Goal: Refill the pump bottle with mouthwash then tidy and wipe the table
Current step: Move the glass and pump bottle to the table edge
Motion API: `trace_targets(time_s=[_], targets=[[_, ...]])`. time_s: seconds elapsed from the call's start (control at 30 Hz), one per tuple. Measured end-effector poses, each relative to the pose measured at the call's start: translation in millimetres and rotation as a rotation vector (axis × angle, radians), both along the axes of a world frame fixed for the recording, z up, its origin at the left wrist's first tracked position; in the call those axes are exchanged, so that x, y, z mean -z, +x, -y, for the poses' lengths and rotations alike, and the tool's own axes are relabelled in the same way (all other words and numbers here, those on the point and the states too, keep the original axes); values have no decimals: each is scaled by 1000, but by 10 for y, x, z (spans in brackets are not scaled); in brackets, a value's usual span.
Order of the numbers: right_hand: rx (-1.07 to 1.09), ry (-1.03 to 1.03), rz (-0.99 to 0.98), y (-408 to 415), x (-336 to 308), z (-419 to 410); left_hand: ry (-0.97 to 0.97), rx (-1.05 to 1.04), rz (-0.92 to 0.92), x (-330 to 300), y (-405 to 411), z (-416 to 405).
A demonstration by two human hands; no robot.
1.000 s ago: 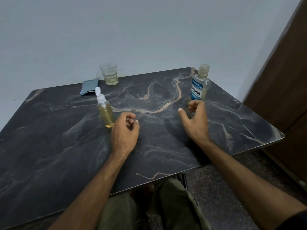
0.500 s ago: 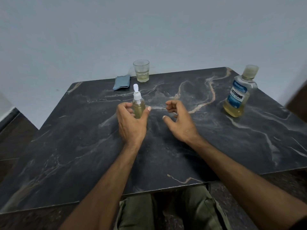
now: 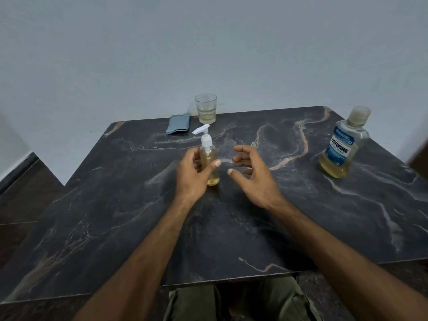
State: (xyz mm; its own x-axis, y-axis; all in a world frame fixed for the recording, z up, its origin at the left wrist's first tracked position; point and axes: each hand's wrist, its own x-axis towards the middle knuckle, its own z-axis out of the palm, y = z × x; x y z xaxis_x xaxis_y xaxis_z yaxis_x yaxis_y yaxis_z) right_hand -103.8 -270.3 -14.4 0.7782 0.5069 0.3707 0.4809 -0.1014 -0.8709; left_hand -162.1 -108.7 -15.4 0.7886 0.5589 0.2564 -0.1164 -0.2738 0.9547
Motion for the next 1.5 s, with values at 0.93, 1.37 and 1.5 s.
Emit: trace_targets(time_s=[0.93, 1.37, 1.5], targets=[[17, 21, 279, -38, -498, -39, -66, 507, -35, -98, -209, 278], [176, 24, 285, 623, -531, -295, 90, 233, -219, -253, 308, -305], [168, -16, 330, 951, -540, -425, 130, 21, -219, -328, 858, -687]])
